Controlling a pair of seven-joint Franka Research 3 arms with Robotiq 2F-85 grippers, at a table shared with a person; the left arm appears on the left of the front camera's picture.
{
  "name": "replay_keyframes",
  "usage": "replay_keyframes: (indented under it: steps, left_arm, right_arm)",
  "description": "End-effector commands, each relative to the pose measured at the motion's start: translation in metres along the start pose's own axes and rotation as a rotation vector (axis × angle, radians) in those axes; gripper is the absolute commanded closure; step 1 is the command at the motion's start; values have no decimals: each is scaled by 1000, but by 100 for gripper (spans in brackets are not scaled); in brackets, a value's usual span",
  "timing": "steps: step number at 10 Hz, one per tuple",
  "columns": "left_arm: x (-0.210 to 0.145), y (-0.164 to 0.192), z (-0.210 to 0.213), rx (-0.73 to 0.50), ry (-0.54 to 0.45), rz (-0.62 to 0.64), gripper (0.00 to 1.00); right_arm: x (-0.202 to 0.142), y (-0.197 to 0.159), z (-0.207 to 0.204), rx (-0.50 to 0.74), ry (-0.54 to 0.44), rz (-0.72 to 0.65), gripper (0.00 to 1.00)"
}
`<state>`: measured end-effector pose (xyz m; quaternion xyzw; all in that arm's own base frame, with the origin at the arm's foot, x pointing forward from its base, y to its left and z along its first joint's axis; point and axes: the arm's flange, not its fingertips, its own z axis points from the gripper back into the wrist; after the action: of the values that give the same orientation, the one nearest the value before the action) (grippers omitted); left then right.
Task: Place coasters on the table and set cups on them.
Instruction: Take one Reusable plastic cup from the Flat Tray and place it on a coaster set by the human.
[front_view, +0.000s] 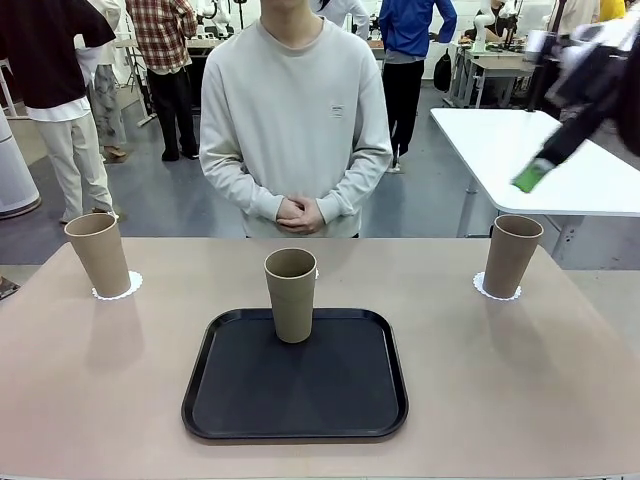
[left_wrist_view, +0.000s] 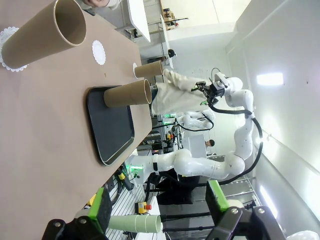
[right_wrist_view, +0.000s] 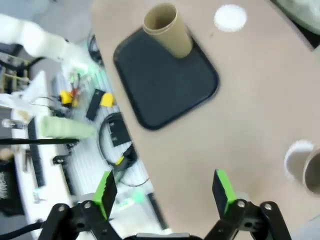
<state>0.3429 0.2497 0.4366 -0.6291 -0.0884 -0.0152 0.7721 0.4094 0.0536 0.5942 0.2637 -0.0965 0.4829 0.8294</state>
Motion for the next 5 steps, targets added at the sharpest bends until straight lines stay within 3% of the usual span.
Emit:
replay_keyframes:
  steps: [1,3,5]
  left_arm:
    - [-1,-3,1,-6,-7,2,0]
    - [-1,-3,1,-6,-7,2,0]
    - [-1,-3,1,-6,-7,2,0]
  right_arm:
    - [11,-4,-49,-117,-157,78,0]
    - [19,0,-91,-77,-193,109,0]
    - [10,6,-134,-76,-141,157,0]
